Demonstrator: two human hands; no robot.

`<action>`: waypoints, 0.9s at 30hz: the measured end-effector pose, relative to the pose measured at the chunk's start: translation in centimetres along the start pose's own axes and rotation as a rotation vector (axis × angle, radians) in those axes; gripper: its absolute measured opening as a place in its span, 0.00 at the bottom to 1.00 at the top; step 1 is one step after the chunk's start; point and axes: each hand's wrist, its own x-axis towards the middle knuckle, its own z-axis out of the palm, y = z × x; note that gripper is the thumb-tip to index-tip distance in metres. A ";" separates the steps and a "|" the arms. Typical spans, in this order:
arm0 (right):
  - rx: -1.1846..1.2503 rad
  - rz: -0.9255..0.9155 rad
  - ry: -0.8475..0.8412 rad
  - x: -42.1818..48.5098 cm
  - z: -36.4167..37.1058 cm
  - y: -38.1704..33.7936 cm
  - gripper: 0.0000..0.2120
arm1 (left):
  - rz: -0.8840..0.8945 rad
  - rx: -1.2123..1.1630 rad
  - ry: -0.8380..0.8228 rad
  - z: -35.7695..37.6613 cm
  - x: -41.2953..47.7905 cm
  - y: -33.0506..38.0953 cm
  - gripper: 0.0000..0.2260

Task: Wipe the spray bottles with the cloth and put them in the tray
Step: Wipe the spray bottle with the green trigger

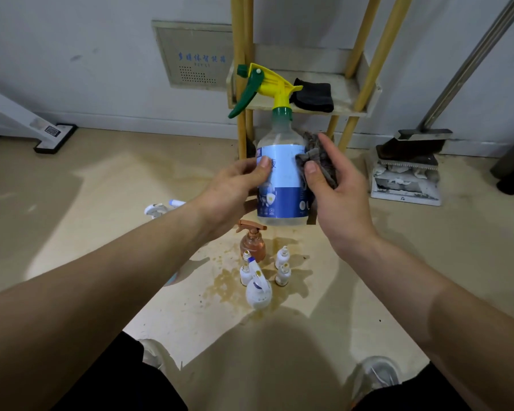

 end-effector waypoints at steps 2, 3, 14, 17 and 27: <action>-0.011 -0.025 -0.027 -0.2 0.1 0.0 0.23 | -0.027 -0.063 -0.038 0.0 -0.1 -0.1 0.23; -0.034 -0.051 -0.044 -0.3 0.0 0.0 0.23 | -0.037 -0.098 -0.050 0.1 -0.1 -0.1 0.26; -0.470 -0.465 -0.311 -1.5 0.1 0.2 0.20 | -0.039 -0.180 -0.065 -0.4 0.3 0.4 0.18; -0.487 -0.479 -0.304 -1.9 0.2 0.6 0.22 | -0.026 -0.170 -0.074 -0.5 0.4 0.9 0.18; -0.155 -0.094 -0.074 -0.8 0.0 0.2 0.24 | 0.010 -0.057 0.060 1.1 0.3 -0.3 0.19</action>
